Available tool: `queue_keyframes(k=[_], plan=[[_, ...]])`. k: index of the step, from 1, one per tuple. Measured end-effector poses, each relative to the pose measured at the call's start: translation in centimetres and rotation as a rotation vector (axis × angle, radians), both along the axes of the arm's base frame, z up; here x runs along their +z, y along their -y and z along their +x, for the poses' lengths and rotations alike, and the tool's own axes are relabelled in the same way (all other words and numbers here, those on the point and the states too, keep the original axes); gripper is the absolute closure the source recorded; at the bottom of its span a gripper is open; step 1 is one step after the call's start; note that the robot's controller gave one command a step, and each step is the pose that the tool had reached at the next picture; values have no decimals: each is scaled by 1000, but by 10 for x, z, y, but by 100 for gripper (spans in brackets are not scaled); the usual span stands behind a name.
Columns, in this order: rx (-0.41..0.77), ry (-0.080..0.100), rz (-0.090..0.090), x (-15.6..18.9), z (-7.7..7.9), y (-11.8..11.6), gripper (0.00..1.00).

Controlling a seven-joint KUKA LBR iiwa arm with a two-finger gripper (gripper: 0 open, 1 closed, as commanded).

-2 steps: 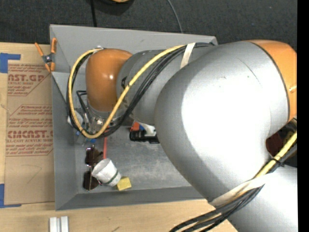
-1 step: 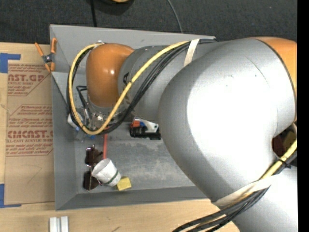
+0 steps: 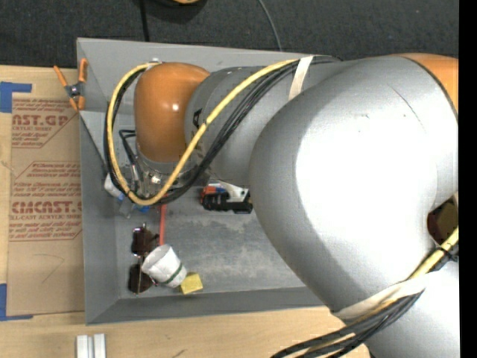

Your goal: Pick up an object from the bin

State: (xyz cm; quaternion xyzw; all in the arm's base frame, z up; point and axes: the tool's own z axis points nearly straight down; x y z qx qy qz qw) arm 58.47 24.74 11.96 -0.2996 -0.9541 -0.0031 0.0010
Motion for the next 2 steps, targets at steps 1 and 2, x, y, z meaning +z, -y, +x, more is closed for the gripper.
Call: queue_keyframes(k=[1,2], plan=[[0,-1,0,9,0,0,100],[0,-1,0,16,0,0,100]])
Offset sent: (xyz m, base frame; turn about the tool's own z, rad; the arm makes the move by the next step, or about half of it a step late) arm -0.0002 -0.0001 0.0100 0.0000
